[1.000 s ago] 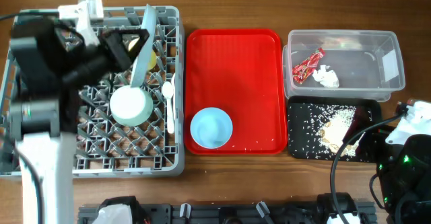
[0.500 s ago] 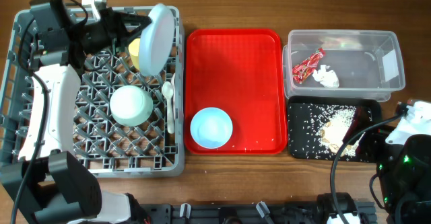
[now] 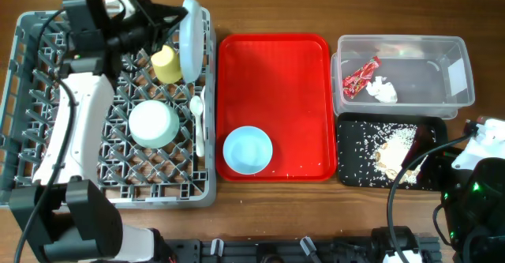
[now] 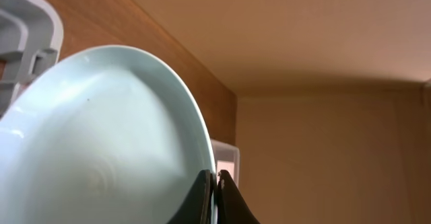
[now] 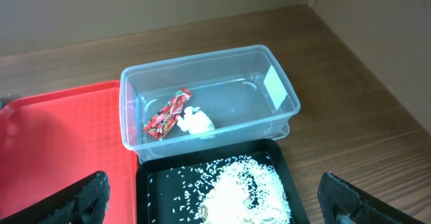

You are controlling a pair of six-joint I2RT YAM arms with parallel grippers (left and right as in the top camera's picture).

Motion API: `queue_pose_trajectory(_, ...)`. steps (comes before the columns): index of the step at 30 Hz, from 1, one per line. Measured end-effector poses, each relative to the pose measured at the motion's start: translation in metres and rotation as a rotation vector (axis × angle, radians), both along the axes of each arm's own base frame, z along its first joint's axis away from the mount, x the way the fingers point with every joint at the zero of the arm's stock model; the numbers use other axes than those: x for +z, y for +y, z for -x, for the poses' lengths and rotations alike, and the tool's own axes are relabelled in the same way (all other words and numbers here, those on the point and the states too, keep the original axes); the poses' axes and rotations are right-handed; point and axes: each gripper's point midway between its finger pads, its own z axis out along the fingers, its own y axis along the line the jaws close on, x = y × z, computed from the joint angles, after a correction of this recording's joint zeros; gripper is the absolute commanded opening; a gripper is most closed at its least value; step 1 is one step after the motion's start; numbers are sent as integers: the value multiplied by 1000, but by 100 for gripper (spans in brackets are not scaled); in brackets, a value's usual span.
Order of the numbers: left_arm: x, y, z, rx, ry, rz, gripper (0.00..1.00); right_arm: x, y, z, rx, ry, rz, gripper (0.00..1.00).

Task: Sort waste into correct bins and load items into the dishwasher rack
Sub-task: 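Stand the plate upright in the rack slots and open the gripper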

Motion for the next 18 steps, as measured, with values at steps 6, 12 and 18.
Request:
queue_pose_trajectory(6, -8, 0, -11, 103, 24, -52, 4, 0, 0, 0, 0, 0, 0, 100)
queue_pose_trajectory(12, -12, 10, -18, 174, 27, -86, 4, 0, 0, 0, 0, 0, 0, 100)
queue_pose_trajectory(18, -20, 13, -25, 191, 31, -95, 4, 0, 0, 0, 0, 0, 0, 100)
